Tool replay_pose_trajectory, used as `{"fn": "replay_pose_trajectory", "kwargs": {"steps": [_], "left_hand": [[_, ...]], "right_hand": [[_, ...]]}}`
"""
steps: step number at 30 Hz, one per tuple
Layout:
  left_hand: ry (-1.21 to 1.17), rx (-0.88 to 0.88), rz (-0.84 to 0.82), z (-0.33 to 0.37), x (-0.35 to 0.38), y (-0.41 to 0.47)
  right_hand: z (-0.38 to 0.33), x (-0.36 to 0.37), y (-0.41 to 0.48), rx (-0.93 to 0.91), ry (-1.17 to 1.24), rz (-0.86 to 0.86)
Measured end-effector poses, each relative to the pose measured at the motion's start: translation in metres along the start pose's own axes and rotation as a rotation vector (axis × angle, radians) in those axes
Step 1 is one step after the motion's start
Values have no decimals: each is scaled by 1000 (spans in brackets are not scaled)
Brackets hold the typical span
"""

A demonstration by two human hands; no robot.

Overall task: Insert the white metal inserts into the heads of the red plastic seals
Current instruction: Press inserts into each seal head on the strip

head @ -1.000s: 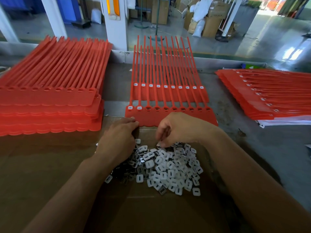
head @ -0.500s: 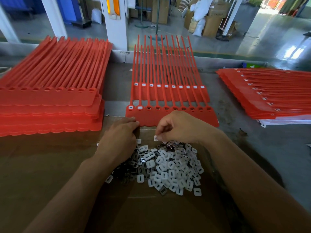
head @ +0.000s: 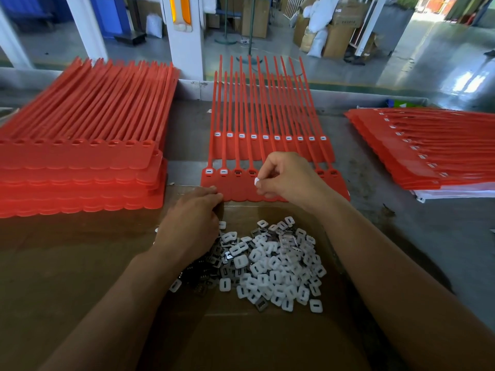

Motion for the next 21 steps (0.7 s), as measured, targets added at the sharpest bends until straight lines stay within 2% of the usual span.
{"fn": "replay_pose_trajectory", "kwargs": {"steps": [15,21], "left_hand": [[3,11,-3,3,-2,-1],[8,12,3,4,-3,-1]], "right_hand": [[-9,15,50,-24,-148,116],[-3,23,58,26,-161,93]]}}
Point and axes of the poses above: each hand's wrist, its own y-axis towards the middle knuckle, its own x-axis out of the palm, z = x × y, the point moved 6 cm from there along y, towards the middle knuckle, and after that the axes turned 6 degrees about x, right-handed, at the moved point
